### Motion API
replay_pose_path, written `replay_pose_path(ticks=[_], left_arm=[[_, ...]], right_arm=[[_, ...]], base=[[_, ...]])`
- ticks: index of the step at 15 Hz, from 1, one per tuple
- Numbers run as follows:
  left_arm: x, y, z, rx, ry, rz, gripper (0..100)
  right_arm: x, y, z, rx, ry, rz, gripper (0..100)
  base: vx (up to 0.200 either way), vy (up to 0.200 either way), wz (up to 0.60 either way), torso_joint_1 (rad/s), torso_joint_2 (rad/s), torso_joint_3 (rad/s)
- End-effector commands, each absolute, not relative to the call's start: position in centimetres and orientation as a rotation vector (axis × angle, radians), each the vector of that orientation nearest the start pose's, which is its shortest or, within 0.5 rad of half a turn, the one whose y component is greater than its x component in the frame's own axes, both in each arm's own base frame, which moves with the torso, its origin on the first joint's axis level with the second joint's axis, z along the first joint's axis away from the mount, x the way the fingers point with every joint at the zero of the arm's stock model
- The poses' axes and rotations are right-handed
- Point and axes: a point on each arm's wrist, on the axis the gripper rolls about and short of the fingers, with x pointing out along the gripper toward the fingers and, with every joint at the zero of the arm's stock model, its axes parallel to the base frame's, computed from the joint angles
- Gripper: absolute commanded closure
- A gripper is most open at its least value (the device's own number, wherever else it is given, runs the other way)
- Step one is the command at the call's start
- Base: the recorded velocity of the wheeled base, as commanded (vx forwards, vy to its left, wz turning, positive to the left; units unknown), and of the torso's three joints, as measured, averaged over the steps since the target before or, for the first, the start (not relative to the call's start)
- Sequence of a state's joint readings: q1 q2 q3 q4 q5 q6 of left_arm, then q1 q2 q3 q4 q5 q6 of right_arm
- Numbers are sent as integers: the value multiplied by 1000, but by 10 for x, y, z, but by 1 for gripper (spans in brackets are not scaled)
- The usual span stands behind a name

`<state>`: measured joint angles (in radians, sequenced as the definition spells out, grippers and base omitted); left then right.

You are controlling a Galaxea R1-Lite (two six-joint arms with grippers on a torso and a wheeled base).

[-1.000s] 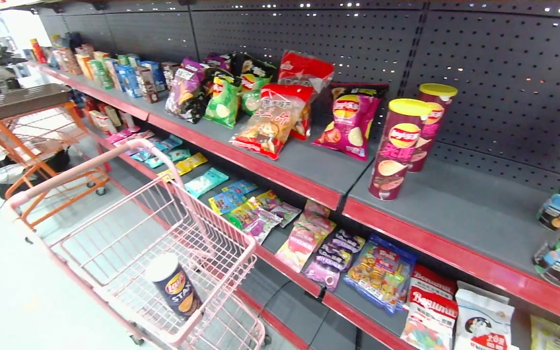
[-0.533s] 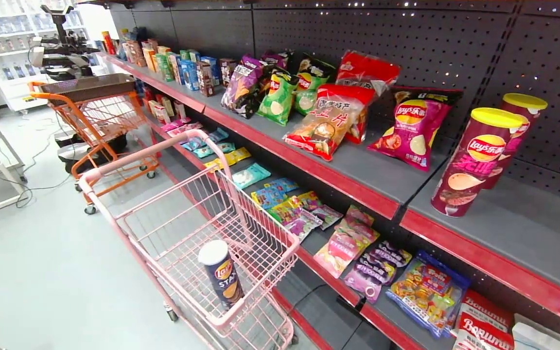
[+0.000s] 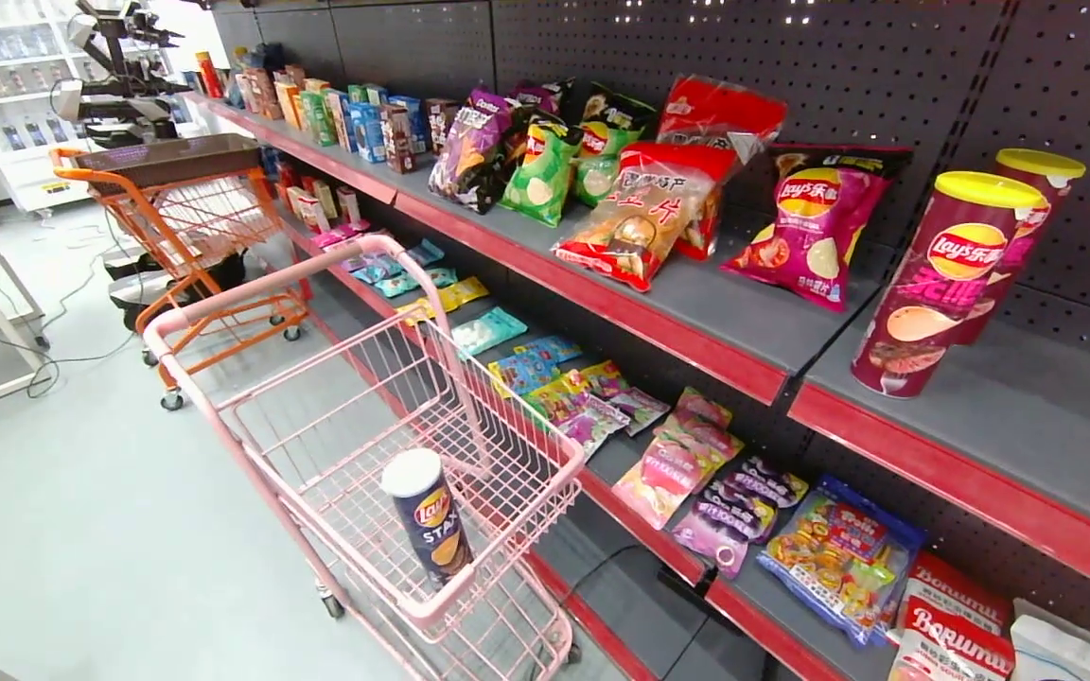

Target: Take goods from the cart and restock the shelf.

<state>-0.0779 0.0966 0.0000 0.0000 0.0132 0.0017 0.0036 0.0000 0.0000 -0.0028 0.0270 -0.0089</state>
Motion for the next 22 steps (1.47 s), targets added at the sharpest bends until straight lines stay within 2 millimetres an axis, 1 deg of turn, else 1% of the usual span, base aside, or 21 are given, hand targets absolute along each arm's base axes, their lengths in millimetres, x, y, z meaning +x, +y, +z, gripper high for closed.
replay_pose_path(ticks=[1, 14, 18, 19, 20, 21, 22], left_arm=[[-15, 2, 77, 6, 97, -64, 0], [-15, 1, 77, 6, 98, -66, 0], [-15, 2, 78, 0, 94, -64, 0], [-16, 2, 84, -7, 69, -61, 0], [-15, 2, 123, -43, 32, -68, 0], [1, 0, 165, -131, 75, -69, 0], [17, -1, 191, -159, 92, -72, 0]], right_arm=[[-23, 1, 76, -11, -2, 31, 0], [-23, 1, 76, -9, -2, 31, 0], [-23, 1, 76, -9, -2, 31, 0], [-23, 0, 76, -12, -2, 28, 0], [-23, 0, 76, -12, -2, 25, 0], [-23, 0, 76, -12, -2, 17, 0], [-23, 0, 76, -12, -2, 17, 0]], base=[[0, 0, 0, -149, 393, 237], [0, 0, 0, -175, 514, 340], [0, 0, 0, -54, 201, 150], [0, 0, 0, -7, 51, 36], [0, 0, 0, 0, 0, 0], [0, 0, 0, 0, 0, 0], [0, 0, 0, 0, 0, 0]])
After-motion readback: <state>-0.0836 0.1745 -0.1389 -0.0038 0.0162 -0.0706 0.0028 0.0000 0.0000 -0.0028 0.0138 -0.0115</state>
